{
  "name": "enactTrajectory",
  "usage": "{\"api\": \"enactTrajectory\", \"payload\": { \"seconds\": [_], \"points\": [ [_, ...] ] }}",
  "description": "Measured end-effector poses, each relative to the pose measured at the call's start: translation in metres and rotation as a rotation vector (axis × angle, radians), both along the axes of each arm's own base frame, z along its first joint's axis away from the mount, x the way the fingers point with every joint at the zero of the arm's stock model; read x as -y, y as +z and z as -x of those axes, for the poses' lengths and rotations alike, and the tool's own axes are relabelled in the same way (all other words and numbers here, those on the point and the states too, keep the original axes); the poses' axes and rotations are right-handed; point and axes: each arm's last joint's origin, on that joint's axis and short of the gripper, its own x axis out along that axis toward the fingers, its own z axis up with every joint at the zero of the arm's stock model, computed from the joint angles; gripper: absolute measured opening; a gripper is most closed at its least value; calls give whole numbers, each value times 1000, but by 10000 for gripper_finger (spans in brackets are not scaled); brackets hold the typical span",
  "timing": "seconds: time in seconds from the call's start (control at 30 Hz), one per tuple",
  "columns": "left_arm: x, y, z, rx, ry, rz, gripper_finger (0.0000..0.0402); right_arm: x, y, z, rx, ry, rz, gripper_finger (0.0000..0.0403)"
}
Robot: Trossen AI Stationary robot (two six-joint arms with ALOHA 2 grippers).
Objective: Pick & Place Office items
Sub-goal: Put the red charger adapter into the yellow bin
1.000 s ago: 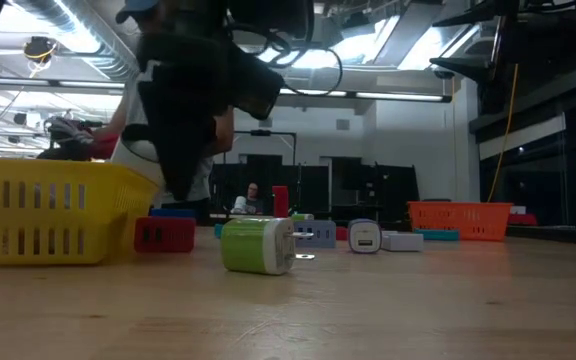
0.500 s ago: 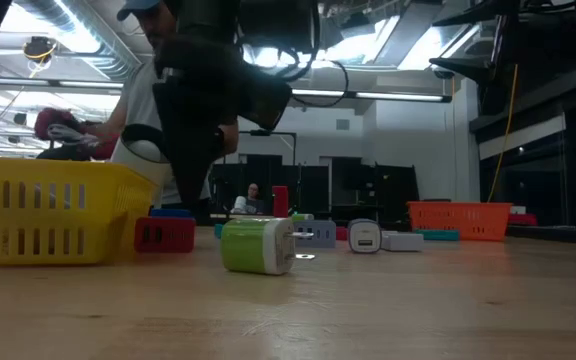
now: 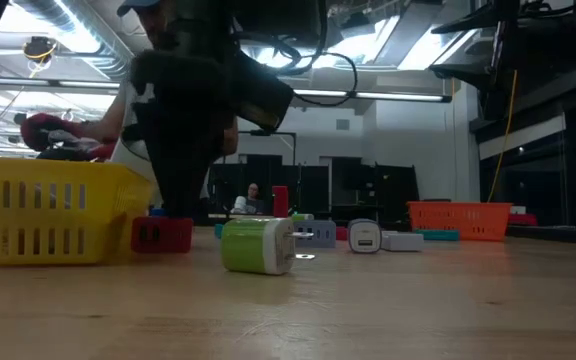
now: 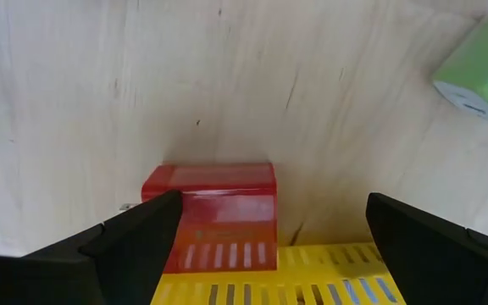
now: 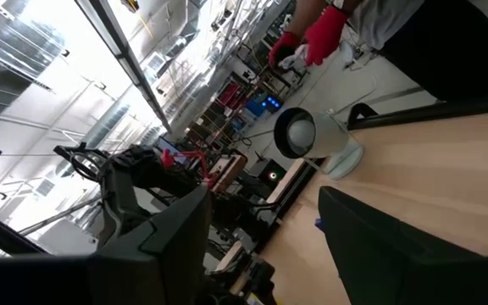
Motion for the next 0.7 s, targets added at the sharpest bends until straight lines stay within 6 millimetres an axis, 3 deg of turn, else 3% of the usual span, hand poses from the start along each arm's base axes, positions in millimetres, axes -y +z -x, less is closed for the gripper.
{"api": "enactTrajectory", "payload": {
  "seconds": [0.23, 0.43, 0.7],
  "points": [
    [-12, 42, -1, 54, 56, -49, 374, 0, 0, 0, 1, 0, -1, 226],
    [-19, 41, -2, 44, 62, -2, 375, 0, 0, 0, 2, -1, -3, 226],
    [-29, 7, 9, -16, 95, 49, 384, -1, 0, 0, -1, 23, 3, 226]
  ]
}}
